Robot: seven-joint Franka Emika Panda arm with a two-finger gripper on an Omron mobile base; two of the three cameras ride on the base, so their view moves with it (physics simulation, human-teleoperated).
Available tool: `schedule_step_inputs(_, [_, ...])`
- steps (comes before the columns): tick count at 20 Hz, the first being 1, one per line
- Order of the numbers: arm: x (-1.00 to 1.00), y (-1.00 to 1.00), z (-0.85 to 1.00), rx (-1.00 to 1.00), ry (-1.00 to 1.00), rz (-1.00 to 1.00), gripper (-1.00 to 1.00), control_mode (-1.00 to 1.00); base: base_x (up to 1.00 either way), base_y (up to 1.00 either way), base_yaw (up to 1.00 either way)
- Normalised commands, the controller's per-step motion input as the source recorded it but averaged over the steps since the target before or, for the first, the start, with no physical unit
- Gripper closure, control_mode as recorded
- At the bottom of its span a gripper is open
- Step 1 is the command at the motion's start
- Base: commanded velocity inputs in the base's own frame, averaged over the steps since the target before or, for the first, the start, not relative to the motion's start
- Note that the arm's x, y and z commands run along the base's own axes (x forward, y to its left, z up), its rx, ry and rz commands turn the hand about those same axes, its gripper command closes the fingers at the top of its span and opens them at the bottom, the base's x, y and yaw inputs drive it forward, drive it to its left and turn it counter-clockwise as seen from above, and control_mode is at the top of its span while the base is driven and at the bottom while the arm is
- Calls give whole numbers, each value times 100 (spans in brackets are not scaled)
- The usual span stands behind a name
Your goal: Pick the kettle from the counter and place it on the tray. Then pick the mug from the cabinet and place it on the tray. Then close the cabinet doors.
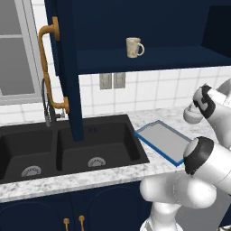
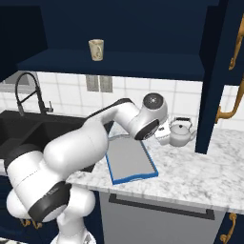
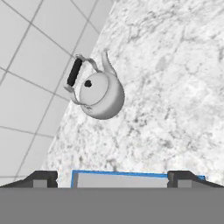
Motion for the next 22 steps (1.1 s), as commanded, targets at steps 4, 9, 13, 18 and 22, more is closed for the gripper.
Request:
schedule_step_inputs(4, [45, -14, 1, 1, 0, 0, -100, -100, 0, 0, 0])
schedule_step_inputs(9, [47, -25, 0, 0, -4, 0, -100, -100, 0, 0, 0])
schedule_step_inputs(13, [36, -16, -14, 0, -2, 0, -100, -100, 0, 0, 0])
schedule_step_inputs(18, [40, -15, -16, 0, 0, 0, -100, -100, 0, 0, 0])
schedule_step_inputs(22, [38, -20, -3, 0, 0, 0, -100, -100, 0, 0, 0])
